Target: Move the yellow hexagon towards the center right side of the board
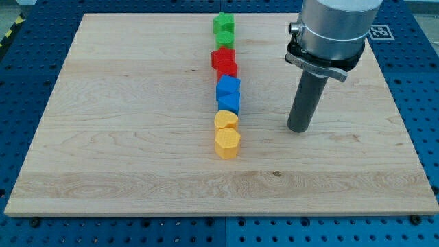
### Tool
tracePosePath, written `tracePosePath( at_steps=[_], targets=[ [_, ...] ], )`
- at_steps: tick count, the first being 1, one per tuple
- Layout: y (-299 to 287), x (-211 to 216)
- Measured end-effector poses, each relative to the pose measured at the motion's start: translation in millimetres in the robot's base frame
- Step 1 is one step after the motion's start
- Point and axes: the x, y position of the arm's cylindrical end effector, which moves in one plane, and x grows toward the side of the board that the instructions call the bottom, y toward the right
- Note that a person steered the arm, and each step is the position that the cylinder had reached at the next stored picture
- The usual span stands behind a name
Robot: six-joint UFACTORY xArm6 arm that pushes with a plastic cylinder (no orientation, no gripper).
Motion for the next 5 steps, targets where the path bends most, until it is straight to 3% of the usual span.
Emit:
tracePosePath(
  at_steps=[1, 3, 4, 5],
  targets=[
    [0, 1],
    [7, 96],
    [-59, 128],
    [-140, 108]
  ],
)
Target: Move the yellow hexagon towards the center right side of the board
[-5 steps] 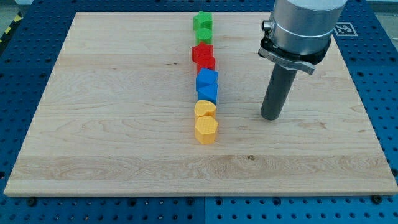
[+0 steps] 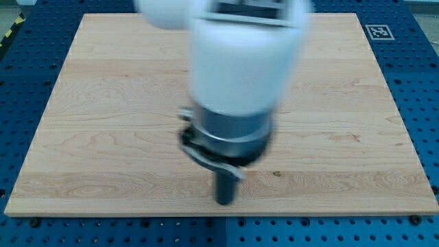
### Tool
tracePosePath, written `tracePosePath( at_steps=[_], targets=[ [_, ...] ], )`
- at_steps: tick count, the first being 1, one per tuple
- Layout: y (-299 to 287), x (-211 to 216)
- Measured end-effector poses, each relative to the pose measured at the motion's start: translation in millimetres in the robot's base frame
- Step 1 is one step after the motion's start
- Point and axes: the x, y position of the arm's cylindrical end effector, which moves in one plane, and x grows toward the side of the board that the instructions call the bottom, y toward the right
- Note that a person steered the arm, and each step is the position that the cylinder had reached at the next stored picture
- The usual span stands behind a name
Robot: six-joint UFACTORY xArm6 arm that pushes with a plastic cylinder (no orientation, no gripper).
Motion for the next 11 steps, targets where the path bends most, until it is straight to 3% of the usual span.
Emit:
tracePosePath(
  at_steps=[1, 2, 4, 6, 11],
  targets=[
    [-48, -54],
    [-48, -55],
    [30, -63],
    [61, -64],
    [191, -144]
  ],
)
